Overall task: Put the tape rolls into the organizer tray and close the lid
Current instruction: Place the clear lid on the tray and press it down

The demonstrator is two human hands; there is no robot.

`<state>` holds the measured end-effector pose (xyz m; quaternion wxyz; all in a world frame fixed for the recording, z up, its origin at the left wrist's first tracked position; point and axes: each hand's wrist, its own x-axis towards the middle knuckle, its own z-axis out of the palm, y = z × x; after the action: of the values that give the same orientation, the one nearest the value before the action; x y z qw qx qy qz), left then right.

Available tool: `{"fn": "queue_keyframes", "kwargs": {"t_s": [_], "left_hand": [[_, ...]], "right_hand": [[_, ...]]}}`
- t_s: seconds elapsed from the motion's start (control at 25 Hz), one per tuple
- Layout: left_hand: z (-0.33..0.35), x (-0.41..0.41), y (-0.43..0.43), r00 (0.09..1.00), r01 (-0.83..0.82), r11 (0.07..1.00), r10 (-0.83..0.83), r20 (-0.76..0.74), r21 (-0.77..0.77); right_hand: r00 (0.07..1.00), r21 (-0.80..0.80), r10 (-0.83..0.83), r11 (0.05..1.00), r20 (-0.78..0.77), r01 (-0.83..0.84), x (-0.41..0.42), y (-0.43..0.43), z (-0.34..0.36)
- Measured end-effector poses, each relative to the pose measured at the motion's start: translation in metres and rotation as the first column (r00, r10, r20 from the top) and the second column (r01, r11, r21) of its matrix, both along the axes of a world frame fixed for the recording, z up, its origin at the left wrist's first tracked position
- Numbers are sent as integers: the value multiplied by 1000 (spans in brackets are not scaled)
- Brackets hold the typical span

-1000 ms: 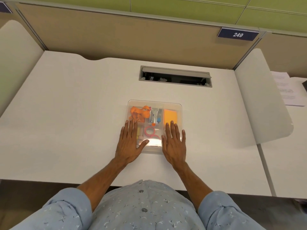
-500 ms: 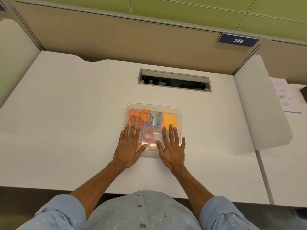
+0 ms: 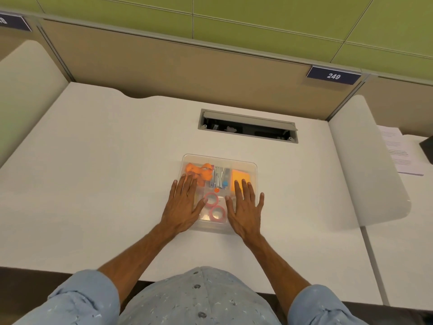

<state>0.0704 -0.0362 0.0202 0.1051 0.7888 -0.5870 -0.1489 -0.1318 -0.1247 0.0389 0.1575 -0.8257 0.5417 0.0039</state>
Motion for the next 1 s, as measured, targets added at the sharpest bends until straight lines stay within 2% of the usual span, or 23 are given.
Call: {"fn": "queue_keyframes", "kwargs": {"t_s": [0.16, 0.48, 0.8, 1.0], "left_hand": [[14, 24, -35, 996, 5, 1000, -7, 91, 14], [10, 52, -79, 993, -62, 996, 56, 103, 58], [-10, 47, -82, 996, -91, 996, 91, -23, 7], [-22, 47, -84, 987, -139, 988, 132, -92, -68]], "right_hand": [[1000, -12, 15, 1000, 12, -15, 13, -38, 11], [998, 22, 20, 1000, -51, -19, 21, -97, 9], [1000, -2, -17, 1000, -17, 17, 26, -99, -10], [996, 31, -44, 999, 74, 42, 26, -103, -20]]}}
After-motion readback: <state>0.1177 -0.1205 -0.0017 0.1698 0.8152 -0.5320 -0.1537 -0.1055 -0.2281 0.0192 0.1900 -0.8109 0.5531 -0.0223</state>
